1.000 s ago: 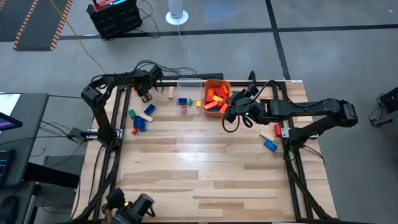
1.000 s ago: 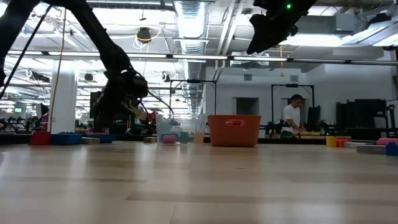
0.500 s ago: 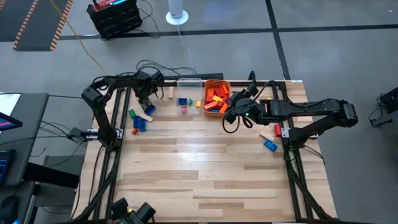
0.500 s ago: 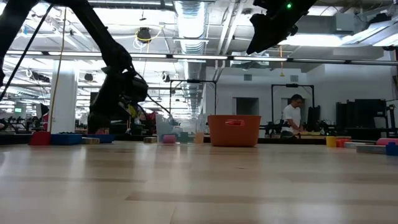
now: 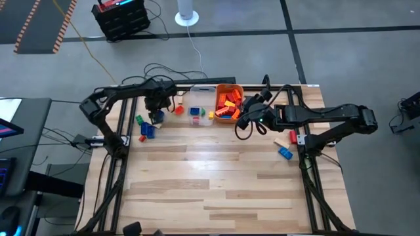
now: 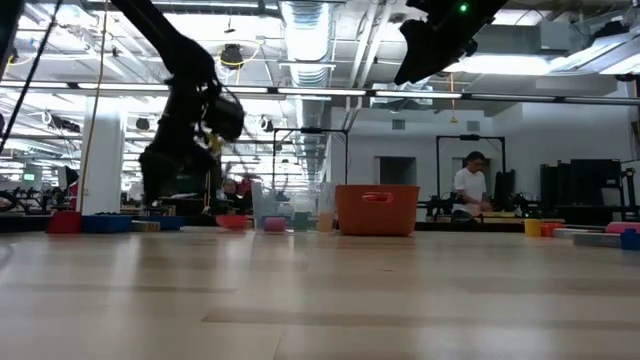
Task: Sort blocks by size
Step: Put the orange rectangle game piece into the orange bin
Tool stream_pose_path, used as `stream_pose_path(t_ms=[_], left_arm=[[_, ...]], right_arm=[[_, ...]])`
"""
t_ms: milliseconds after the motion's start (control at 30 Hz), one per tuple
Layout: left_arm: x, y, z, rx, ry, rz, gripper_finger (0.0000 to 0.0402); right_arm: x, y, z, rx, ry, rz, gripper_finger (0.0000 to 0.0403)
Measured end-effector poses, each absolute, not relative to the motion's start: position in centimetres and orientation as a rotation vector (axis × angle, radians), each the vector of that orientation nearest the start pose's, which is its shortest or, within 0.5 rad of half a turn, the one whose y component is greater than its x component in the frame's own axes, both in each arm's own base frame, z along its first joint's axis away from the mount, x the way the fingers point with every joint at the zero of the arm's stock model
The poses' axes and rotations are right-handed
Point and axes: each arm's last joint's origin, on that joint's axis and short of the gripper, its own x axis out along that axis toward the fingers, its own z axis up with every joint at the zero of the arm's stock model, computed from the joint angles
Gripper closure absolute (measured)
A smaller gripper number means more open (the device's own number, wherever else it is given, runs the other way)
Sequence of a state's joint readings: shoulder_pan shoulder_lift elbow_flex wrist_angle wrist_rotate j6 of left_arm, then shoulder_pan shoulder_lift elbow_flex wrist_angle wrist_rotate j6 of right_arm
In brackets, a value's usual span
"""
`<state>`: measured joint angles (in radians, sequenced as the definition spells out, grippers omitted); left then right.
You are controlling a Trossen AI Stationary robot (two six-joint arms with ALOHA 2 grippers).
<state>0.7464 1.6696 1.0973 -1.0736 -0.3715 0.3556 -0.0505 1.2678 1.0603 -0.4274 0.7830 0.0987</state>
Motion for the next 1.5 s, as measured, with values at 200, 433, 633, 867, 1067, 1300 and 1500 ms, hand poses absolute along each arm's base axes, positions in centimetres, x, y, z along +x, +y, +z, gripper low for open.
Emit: stream_pose_path(t_ms=[200, 433, 633, 867, 1067, 1300, 1500], left_arm=[[20.5, 19.5, 21.8, -0.026, 1.499, 0.541, 0.0229], [21.0, 18.9, 21.1, -0.164, 1.086, 0.518, 0.0229], [21.2, 17.3, 17.6, -0.09, 0.991, 0.465, 0.0229], [22.2, 16.3, 17.3, 0.085, 0.974, 0.412, 0.0201], [22.8, 16.1, 17.4, 0.182, 0.964, 0.396, 0.0137], [23.2, 16.2, 17.6, 0.258, 0.934, 0.382, 0.0094], [23.6, 17.6, 15.8, 0.194, 0.989, 0.401, 0.0093]], right_arm=[[26.3, -3.4, 31.1, -0.146, 0.573, -0.832, 0.0143], [26.3, -3.3, 31.0, -0.151, 0.58, -0.827, 0.0143], [26.3, -3.3, 31.1, -0.15, 0.578, -0.828, 0.0143], [26.3, -3.3, 31.1, -0.148, 0.573, -0.828, 0.0143], [26.3, -3.3, 31.1, -0.147, 0.571, -0.83, 0.0143], [26.4, -3.3, 31.3, -0.139, 0.551, -0.83, 0.0143], [26.5, -3.3, 31.3, -0.135, 0.543, -0.831, 0.0143]])
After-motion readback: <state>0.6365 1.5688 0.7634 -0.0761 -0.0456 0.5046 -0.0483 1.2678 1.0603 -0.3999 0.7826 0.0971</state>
